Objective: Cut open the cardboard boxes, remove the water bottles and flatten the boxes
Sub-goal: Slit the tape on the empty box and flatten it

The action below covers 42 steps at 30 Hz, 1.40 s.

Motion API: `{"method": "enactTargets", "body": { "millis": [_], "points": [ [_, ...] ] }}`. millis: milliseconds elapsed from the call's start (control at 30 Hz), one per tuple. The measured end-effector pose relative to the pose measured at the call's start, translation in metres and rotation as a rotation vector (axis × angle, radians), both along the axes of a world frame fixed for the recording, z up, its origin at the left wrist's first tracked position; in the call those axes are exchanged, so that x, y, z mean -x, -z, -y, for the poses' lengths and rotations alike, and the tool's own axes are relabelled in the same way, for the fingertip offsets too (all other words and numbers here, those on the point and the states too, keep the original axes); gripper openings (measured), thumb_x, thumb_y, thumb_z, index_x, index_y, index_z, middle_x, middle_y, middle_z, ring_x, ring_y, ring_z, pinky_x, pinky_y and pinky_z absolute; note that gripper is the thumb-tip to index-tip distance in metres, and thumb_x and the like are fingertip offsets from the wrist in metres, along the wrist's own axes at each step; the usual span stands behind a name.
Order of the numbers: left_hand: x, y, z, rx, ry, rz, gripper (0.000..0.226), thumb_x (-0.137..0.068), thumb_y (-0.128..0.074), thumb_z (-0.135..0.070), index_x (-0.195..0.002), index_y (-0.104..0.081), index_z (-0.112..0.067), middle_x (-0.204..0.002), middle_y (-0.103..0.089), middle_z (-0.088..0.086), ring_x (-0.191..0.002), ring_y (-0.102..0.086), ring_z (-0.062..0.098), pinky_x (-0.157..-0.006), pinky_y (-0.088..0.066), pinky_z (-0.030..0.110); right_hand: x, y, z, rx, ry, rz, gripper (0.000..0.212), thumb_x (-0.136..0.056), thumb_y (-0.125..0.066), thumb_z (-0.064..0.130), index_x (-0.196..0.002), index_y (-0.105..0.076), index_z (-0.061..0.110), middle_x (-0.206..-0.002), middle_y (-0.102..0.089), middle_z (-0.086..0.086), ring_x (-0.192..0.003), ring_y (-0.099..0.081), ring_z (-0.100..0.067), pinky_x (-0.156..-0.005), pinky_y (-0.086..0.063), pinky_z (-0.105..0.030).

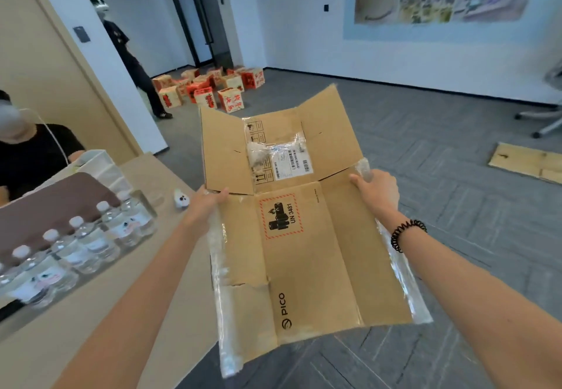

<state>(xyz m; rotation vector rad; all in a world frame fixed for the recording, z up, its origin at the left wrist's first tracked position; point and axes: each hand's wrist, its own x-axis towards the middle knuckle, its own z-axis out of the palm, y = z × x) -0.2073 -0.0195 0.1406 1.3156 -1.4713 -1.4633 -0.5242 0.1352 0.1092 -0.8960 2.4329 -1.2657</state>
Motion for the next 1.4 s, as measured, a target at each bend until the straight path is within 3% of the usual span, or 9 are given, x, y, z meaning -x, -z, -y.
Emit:
{"method": "enactTargets", "body": {
  "millis": [133, 367, 467, 667, 867, 933, 1200, 1267, 1400],
  "points": [
    [0.099, -0.007, 0.023, 0.011, 0.126, 0.000, 0.045, -0.090, -0.070, -0.020, -0.132, -0.055, -0.011, -0.125, -0.065, 0.006, -0.115, -0.061, 0.026, -0.106, -0.044, 0.048, 0.077, -0.019, -0.022, 0.025, 0.165, -0.044, 0.043, -0.090, -0.061, 0.045, -0.066, -0.040, 0.017, -0.070, -0.050, -0.001, -0.069, -0.050, -0.023, -0.050, -0.030, -0.030],
    [0.277, -0.023, 0.073, -0.001, 0.316, -0.087, 0.046, -0.092, -0.069, -0.019, -0.133, -0.052, -0.008, -0.127, -0.062, 0.005, -0.118, -0.058, 0.023, -0.107, -0.043, 0.043, 0.208, -0.047, -0.015, 0.048, 0.378, -0.111, 0.041, -0.089, -0.063, 0.046, -0.072, -0.047, 0.013, -0.072, -0.055, -0.004, -0.072, -0.055, -0.026, -0.063, -0.044, -0.034],
    [0.351, -0.032, 0.106, 0.000, 0.410, -0.099, 0.036, -0.093, -0.067, -0.018, -0.124, -0.053, -0.010, -0.122, -0.062, 0.003, -0.114, -0.057, 0.021, -0.104, -0.042, 0.036, 0.264, -0.059, 0.002, 0.047, 0.440, -0.118, 0.039, -0.091, -0.062, 0.044, -0.074, -0.048, 0.011, -0.067, -0.052, -0.001, -0.068, -0.052, -0.023, -0.057, -0.038, -0.031],
    [0.492, -0.042, 0.153, 0.008, 0.548, -0.116, 0.045, -0.094, -0.067, -0.021, -0.133, -0.050, -0.008, -0.128, -0.060, 0.008, -0.122, -0.054, 0.026, -0.110, -0.039, 0.044, 0.368, -0.076, 0.021, 0.073, 0.569, -0.140, 0.040, -0.091, -0.062, 0.042, -0.067, -0.040, 0.019, -0.064, -0.049, 0.002, -0.059, -0.046, -0.016, -0.048, -0.027, -0.029],
    [0.619, -0.042, 0.149, -0.027, 0.674, -0.142, 0.044, -0.098, -0.059, -0.018, -0.136, -0.047, -0.002, -0.112, -0.056, -0.005, -0.106, -0.050, 0.013, -0.086, -0.038, 0.025, 0.465, -0.067, 0.009, 0.103, 0.705, -0.099, 0.040, -0.091, -0.063, 0.041, -0.066, -0.040, 0.018, -0.063, -0.049, 0.002, -0.057, -0.046, -0.015, -0.048, -0.029, -0.028],
    [0.634, -0.046, 0.142, -0.028, 0.677, -0.138, 0.043, -0.098, -0.058, -0.019, -0.136, -0.045, -0.003, -0.123, -0.053, -0.001, -0.100, -0.048, 0.011, -0.084, -0.038, 0.022, 0.474, -0.067, 0.004, 0.106, 0.719, -0.101, 0.042, -0.091, -0.063, 0.038, -0.063, -0.039, 0.019, -0.060, -0.047, 0.003, -0.054, -0.042, -0.013, -0.048, -0.027, -0.028],
    [0.851, -0.019, 0.124, -0.078, 0.760, -0.099, 0.069, -0.095, -0.064, -0.025, -0.151, -0.029, -0.006, -0.157, -0.030, 0.000, -0.142, -0.032, 0.021, -0.109, -0.028, 0.034, 0.663, -0.035, -0.035, 0.097, 0.838, -0.053, 0.044, -0.089, -0.065, 0.040, -0.061, -0.039, 0.019, -0.060, -0.046, 0.004, -0.052, -0.040, -0.013, -0.049, -0.027, -0.027],
    [0.912, -0.007, 0.120, -0.078, 0.772, -0.084, 0.057, -0.096, -0.062, -0.022, -0.145, -0.038, -0.007, -0.143, -0.046, 0.002, -0.135, -0.040, 0.021, -0.103, -0.032, 0.033, 0.718, -0.031, -0.043, 0.107, 0.848, -0.034, 0.043, -0.088, -0.065, 0.040, -0.061, -0.039, 0.019, -0.059, -0.046, 0.004, -0.051, -0.039, -0.013, -0.049, -0.027, -0.027],
    [1.014, -0.002, 0.102, -0.118, 0.810, -0.077, 0.042, -0.098, -0.059, -0.018, -0.136, -0.045, -0.008, -0.106, -0.059, -0.007, -0.090, -0.055, 0.003, -0.078, -0.045, 0.019, 0.821, -0.025, -0.062, 0.096, 0.853, -0.028, 0.045, -0.088, -0.064, 0.043, -0.062, -0.037, 0.018, -0.060, -0.045, 0.003, -0.052, -0.039, -0.014, -0.049, -0.026, -0.028]
  ]
}}
